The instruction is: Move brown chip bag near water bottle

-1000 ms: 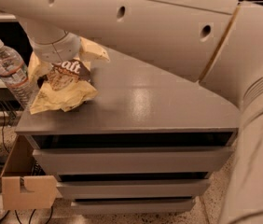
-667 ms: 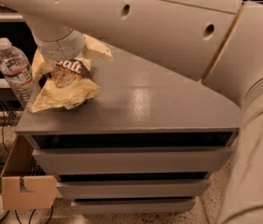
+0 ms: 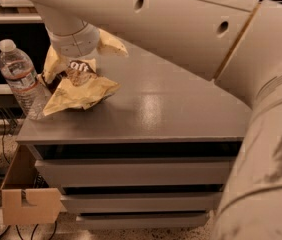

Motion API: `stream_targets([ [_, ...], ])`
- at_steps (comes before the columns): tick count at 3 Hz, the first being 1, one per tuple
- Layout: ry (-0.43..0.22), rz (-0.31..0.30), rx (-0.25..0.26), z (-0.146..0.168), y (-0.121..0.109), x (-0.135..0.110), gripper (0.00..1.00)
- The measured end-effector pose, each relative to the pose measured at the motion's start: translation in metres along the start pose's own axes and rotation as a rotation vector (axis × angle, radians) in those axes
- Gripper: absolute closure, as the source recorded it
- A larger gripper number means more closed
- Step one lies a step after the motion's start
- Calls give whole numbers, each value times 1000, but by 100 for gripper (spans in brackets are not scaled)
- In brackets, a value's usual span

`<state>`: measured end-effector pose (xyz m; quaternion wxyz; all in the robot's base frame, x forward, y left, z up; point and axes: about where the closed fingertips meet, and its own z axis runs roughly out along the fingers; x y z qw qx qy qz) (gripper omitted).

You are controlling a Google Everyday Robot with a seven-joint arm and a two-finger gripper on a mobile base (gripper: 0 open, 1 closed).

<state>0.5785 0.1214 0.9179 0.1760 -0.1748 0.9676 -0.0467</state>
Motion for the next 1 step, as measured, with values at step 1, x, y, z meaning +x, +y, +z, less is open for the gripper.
stream_targets([
  [1, 0, -3, -1, -1, -3, -3, 0],
])
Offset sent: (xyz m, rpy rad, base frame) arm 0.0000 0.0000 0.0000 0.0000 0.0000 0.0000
